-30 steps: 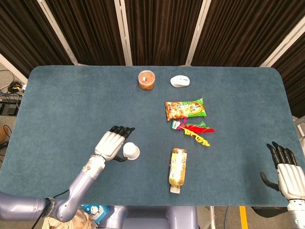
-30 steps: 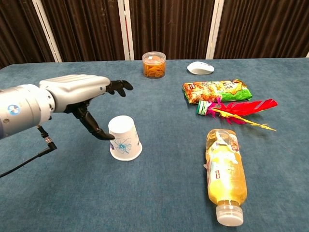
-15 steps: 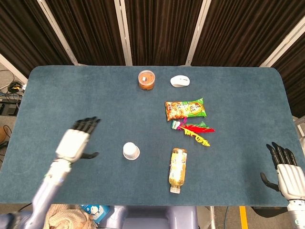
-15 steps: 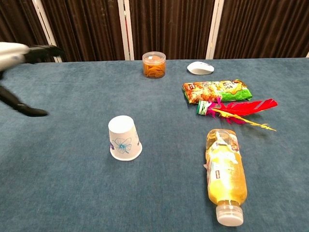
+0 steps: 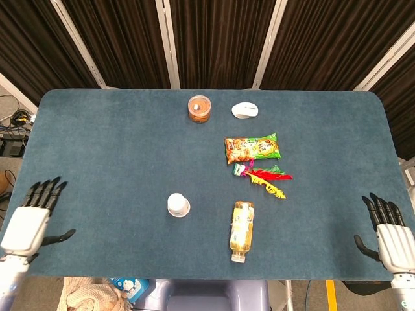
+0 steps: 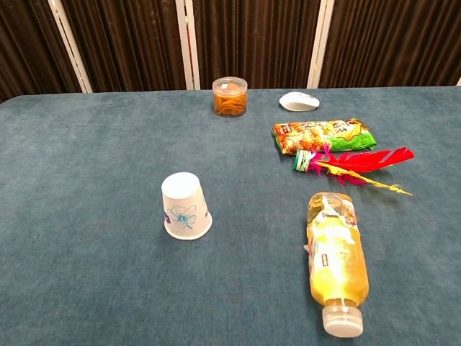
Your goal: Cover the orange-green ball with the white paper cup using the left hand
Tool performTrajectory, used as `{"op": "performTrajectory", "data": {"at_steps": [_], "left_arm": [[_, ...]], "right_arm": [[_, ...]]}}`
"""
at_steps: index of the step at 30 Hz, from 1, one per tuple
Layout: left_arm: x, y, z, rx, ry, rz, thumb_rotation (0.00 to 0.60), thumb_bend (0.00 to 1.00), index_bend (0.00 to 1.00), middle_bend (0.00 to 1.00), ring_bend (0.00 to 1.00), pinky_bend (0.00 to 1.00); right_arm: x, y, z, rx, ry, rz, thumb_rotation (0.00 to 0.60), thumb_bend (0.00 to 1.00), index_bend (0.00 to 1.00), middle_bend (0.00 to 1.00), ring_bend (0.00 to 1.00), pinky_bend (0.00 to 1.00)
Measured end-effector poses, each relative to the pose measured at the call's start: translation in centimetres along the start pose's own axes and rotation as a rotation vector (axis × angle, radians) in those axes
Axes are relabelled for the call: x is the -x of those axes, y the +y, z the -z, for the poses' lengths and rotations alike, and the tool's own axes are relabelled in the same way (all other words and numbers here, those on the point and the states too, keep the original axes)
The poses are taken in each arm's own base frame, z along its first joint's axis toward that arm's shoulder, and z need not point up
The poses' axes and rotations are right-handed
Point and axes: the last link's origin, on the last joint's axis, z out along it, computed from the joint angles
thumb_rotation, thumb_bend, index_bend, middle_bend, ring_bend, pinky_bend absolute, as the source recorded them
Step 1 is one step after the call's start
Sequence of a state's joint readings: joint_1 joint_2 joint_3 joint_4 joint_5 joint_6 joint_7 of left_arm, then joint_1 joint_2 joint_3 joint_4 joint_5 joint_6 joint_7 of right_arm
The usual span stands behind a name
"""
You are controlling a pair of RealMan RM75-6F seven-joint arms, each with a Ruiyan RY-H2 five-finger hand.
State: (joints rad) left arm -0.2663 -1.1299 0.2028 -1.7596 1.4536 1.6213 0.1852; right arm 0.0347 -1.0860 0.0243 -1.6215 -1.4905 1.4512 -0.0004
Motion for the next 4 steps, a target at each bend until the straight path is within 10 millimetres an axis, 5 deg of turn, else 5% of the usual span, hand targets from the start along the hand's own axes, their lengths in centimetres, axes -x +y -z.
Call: {"op": "performTrajectory", "data": {"at_steps": [4], "left_arm": [[0.47,-1.06,0.63,-0.034,-0.020,-0.003,0.600,0.08,0.00,0.00,0.00,0.03]], "right_arm": [[0.08,-0.08,0.04,-0.004,-0.002,0.001,0.600,0.35,0.00,0.00,0.00,0.03]]}}
